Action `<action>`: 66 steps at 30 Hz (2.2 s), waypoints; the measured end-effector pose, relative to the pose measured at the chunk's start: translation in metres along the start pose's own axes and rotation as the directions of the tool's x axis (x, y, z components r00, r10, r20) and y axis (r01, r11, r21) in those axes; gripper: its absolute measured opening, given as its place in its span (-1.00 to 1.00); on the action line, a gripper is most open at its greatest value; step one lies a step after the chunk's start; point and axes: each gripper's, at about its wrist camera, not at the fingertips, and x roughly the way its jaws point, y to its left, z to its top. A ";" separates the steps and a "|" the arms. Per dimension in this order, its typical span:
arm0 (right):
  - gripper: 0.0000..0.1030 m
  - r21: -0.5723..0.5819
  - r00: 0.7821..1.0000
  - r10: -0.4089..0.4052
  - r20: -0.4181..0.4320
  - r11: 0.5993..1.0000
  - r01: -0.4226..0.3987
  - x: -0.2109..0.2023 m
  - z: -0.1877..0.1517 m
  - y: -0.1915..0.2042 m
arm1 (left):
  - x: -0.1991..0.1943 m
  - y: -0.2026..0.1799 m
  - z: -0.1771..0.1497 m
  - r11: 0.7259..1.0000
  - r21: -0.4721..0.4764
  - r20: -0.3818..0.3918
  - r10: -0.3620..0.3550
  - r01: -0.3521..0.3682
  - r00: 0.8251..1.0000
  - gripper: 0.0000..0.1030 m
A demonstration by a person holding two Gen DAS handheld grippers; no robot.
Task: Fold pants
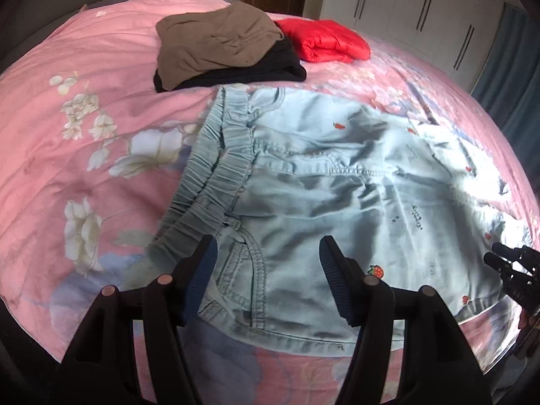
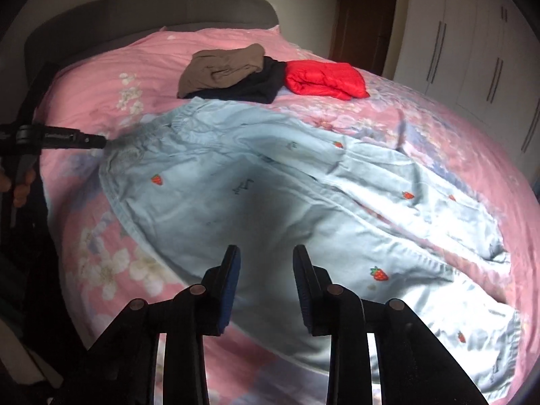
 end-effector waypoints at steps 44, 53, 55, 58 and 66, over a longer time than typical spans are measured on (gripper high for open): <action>-0.80 -0.275 0.930 -0.011 -0.367 0.957 -0.097 0.198 0.152 -0.120 | 0.115 0.052 0.169 0.965 0.036 -0.101 -0.256 0.260 0.961 -0.46; -0.89 -0.267 0.987 -0.089 -0.134 0.962 0.051 0.089 0.137 -0.109 | 0.021 0.037 0.136 0.953 0.150 0.075 -0.276 0.263 0.958 -0.52; -0.89 -0.272 0.991 -0.101 -0.090 0.960 0.073 0.060 0.131 -0.103 | 0.002 0.034 0.120 0.949 0.195 0.101 -0.272 0.249 0.957 -0.52; -0.89 -0.265 0.995 -0.091 -0.038 0.961 0.078 0.026 0.116 -0.093 | -0.020 0.032 0.088 0.935 0.274 0.105 -0.263 0.226 0.959 -0.53; -0.89 -0.308 0.994 -0.062 -0.089 0.951 0.032 -0.023 0.021 -0.047 | -0.025 0.023 -0.022 0.885 0.456 0.059 -0.137 0.096 0.989 -0.45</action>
